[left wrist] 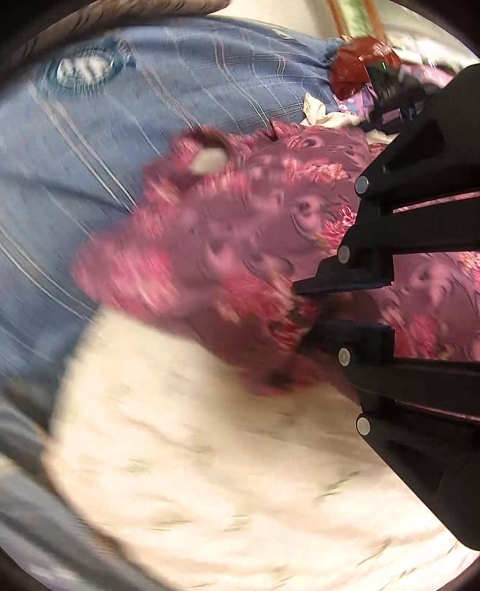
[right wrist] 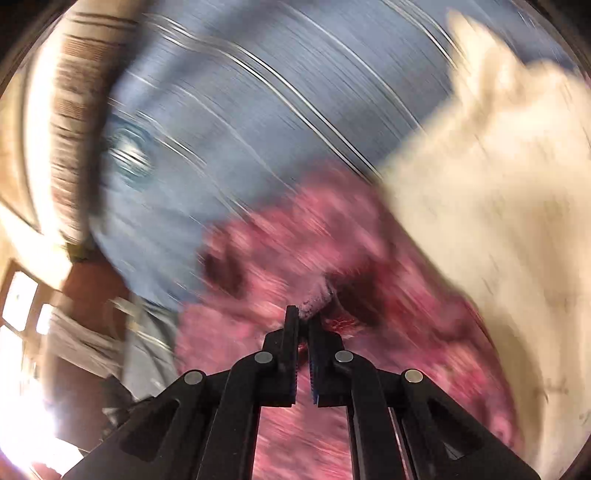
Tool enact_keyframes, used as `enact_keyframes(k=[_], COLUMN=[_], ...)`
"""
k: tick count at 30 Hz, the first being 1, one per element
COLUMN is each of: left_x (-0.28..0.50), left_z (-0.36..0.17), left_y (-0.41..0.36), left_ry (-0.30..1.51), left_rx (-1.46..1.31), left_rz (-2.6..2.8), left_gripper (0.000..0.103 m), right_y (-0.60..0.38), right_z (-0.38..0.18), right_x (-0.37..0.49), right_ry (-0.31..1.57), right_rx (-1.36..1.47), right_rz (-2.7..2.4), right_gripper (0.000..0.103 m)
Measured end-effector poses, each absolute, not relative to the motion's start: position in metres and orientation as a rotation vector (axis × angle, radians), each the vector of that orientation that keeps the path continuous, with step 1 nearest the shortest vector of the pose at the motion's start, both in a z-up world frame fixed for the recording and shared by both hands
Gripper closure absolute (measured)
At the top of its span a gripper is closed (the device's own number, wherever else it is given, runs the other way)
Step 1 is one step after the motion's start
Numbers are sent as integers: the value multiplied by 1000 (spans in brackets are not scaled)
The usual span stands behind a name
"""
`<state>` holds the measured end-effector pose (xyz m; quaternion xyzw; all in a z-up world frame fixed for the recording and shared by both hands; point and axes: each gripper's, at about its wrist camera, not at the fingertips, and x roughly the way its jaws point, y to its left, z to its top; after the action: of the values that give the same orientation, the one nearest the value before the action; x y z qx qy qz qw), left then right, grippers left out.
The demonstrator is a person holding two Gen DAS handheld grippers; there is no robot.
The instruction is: Fold small clothes
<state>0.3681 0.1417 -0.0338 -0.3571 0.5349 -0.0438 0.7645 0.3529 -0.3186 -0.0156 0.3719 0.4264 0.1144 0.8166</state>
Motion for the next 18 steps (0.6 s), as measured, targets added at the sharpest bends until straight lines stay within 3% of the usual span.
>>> enact_keyframes(k=[3,5,7,9,11,16,17,18], left_x=[352,344,338,338,348,386,389,393], left_z=[-28,-13,4,19,25,11,7,3], left_y=[148,153,157,162,164,164,165,164], left_ry=[1150,1111,1065,1016,1002,1071,1081,1091], left_rx=[-788,-746,-715,-666,-635,-593,-588,-580], left_rz=[-114,-139,-174,-148,-121,-55,-50,-41], left_gripper=[93,89,71,42,38,38,38,38], right_y=[-322,-327,-336,-344,-339,-310,-304,-299], right_z=[-30,-15,7,25,29,7,3,-2], right_x=[340,331,324,324,339,375,379,381], right_ry=[976,924,840,771,780,912,925,942], right_rx=[810,809,782,759,731,592,583,564], right_rz=[236,263,259,224,218,153,150,151], right_gripper=[91,80,47,37,37,41,45,62])
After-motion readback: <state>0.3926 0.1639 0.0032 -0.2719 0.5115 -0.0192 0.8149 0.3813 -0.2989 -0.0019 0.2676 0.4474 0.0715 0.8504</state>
